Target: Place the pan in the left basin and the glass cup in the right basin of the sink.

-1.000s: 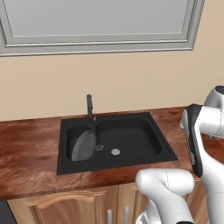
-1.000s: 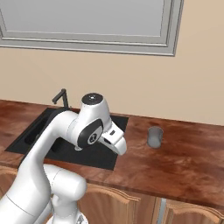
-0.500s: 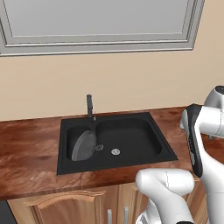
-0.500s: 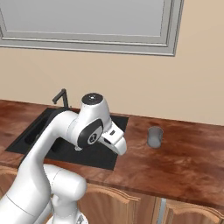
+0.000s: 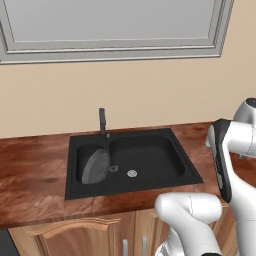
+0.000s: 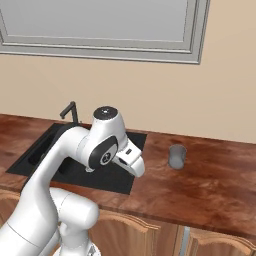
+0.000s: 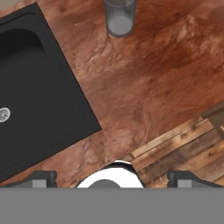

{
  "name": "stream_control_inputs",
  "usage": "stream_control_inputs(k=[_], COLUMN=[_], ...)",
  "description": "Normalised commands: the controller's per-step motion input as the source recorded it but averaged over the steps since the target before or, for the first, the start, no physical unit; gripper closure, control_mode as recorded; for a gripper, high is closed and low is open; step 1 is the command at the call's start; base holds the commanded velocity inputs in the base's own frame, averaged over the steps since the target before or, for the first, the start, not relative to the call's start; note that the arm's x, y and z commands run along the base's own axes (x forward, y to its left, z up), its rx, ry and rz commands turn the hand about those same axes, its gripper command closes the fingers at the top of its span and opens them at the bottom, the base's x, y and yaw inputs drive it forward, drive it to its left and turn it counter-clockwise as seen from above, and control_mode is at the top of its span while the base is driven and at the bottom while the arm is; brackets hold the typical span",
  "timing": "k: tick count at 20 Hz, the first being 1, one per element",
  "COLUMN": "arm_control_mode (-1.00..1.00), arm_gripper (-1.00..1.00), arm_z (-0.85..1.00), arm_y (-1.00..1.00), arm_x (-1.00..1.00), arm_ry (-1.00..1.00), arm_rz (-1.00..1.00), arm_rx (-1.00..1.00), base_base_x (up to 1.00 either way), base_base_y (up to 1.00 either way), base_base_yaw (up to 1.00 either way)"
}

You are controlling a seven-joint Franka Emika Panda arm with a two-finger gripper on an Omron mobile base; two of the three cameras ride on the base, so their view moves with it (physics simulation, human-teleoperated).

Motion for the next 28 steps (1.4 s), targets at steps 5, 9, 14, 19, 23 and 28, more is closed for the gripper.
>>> stream_control_inputs(k=[5,9,14,19,23,28], arm_control_mode=[-1.00,-1.00,-1.00,-1.00,-1.00,-1.00], arm_gripper=[-1.00,-1.00,-1.00,-1.00,-1.00,-1.00], arm_z=[0.23,0.27,0.20,0.01,0.00,-0.01], arm_y=[-0.10,-0.15,-0.19,-0.24,-0.14,-0.15], arm_x=[0.12,0.16,0.20,0.30,0.41,0.43], arm_ry=[0.02,0.00,0.00,0.00,0.01,0.01], arm_rz=[0.00,0.08,0.29,0.41,0.29,0.20], arm_rx=[0.02,0.03,0.05,0.00,0.00,0.00], base_base_x=[0.00,0.00,0.00,0.00,0.00,0.00], base_base_y=[0.00,0.00,0.00,0.00,0.00,0.00], base_base_yaw=[0.00,0.00,0.00,0.00,0.00,0.00])
